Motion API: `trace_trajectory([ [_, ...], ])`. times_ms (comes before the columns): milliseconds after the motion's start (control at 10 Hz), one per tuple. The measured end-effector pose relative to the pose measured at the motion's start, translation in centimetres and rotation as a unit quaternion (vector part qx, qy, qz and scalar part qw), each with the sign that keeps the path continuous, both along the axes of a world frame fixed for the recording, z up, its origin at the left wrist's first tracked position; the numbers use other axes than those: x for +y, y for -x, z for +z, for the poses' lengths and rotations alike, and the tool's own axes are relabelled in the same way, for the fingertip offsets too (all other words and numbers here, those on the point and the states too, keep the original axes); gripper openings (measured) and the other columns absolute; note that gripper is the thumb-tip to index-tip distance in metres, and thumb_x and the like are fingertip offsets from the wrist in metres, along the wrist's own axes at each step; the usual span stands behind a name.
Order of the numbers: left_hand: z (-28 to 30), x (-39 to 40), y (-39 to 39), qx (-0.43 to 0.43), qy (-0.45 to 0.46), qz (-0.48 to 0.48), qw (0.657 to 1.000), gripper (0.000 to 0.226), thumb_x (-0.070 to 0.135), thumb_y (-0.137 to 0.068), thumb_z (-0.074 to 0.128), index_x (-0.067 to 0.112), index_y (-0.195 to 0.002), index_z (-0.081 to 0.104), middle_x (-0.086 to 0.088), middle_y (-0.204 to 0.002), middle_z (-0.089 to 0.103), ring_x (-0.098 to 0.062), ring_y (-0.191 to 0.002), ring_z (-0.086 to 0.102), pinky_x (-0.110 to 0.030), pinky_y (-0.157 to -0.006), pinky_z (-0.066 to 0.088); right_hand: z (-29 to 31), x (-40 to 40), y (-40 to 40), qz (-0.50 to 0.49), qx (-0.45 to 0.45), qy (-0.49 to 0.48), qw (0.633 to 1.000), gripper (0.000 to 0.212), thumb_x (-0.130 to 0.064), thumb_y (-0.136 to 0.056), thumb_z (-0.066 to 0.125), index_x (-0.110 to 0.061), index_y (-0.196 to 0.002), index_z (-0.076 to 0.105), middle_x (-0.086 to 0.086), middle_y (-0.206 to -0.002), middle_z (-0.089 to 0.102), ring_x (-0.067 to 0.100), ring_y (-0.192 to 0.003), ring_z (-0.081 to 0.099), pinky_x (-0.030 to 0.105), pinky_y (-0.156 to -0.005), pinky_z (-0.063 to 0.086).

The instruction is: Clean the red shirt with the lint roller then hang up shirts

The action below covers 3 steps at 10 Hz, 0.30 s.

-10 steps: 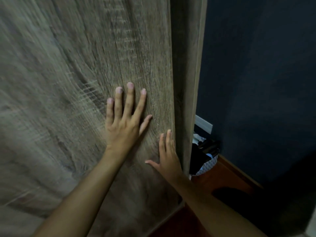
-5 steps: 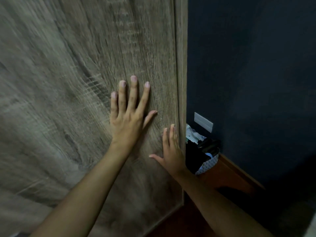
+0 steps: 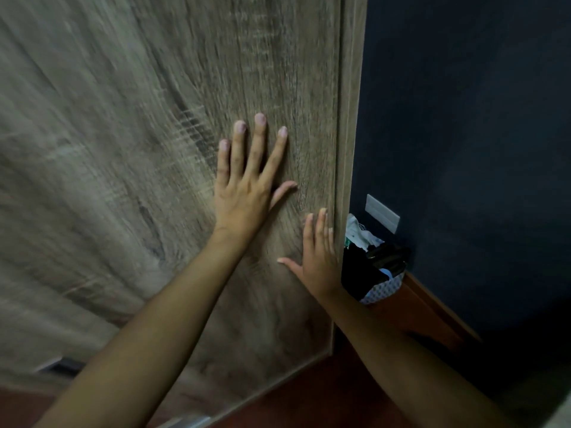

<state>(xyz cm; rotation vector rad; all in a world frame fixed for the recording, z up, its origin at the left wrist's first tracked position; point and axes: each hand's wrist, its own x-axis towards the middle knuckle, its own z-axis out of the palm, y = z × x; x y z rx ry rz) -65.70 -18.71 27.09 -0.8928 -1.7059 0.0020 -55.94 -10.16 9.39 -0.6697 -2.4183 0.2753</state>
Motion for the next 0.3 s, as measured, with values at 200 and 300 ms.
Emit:
trace_trajectory([
  [200,1.2,-1.3,-1.6,-0.079,0.066,-0.016,0.995,0.078,0.064,-0.093,0.034,0.020,-0.154,0.014,-0.013,-0.160,0.015,-0.034,-0.146,0.010,-0.046,-0.118,0.001,2.1,-0.8,-1.9,-0.029,-0.060,0.005,0.998,0.096,-0.068,-0.089,0.036,-0.011,-0.150,-0.010,0.014,-0.159,-0.005,0.028,-0.148,-0.002,0.051,-0.119,0.006],
  [300,1.9,-3.2,-2.4,-0.119,0.102,-0.009,0.988,0.079,0.062,-0.093,0.033,0.016,-0.154,0.011,-0.013,-0.161,0.011,-0.032,-0.148,0.009,-0.045,-0.119,0.004,3.6,-1.3,-4.1,0.000,-0.062,0.016,0.998,0.080,-0.061,-0.096,0.025,-0.016,-0.150,-0.012,0.002,-0.159,-0.011,0.022,-0.147,-0.013,0.048,-0.119,-0.006],
])
